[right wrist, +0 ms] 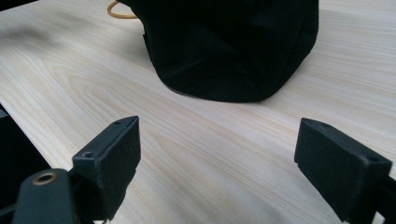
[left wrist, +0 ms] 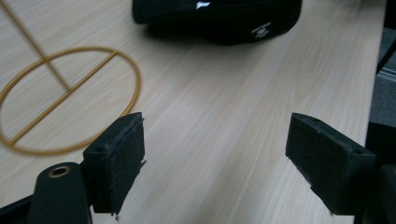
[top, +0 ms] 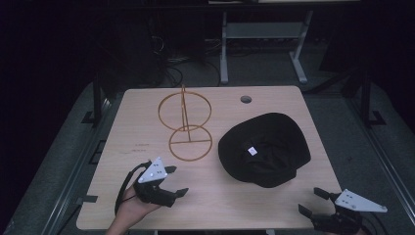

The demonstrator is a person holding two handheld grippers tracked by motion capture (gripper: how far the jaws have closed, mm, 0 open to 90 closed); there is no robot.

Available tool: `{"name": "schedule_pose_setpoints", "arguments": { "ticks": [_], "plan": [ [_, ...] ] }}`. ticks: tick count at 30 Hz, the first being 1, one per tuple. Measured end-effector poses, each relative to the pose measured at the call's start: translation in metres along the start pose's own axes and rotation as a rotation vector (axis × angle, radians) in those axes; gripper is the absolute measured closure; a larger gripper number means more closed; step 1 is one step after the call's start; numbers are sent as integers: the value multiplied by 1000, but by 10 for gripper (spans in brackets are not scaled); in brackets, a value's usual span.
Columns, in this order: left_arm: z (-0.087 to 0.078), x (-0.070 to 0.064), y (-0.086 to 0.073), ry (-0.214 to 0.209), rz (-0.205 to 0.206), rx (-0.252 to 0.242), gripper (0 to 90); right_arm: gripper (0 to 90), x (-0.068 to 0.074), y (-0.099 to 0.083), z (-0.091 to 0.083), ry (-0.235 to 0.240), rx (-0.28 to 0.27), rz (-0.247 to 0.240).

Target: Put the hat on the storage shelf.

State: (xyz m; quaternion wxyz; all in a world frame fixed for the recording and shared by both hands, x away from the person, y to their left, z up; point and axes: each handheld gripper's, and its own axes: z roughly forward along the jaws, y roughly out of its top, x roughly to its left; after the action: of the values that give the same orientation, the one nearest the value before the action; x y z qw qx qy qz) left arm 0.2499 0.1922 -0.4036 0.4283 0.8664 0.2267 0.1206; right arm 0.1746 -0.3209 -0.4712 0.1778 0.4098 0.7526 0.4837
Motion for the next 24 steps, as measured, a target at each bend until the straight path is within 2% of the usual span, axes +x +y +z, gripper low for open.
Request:
{"name": "schedule_pose_setpoints", "arguments": {
  "ticks": [2,8,9,11,19,24],
  "plan": [
    [2,-2,4,-7,6,0,186,139,0,0,-1,-1,-2,1],
    [15,-13,32,-36,67,9,182,139,1,0,0,2,-4,1],
    [15,-13,32,-36,67,9,181,139,1,0,0,2,-4,1],
    [21,-16,42,-55,82,12,180,140,1,0,1,8,2,-7],
    [38,-27,63,-93,126,31,179,140,1,0,1,11,-4,-2],
    [56,-42,80,-127,169,47,179,140,2,2,1,17,-8,-12]
  ]
}}
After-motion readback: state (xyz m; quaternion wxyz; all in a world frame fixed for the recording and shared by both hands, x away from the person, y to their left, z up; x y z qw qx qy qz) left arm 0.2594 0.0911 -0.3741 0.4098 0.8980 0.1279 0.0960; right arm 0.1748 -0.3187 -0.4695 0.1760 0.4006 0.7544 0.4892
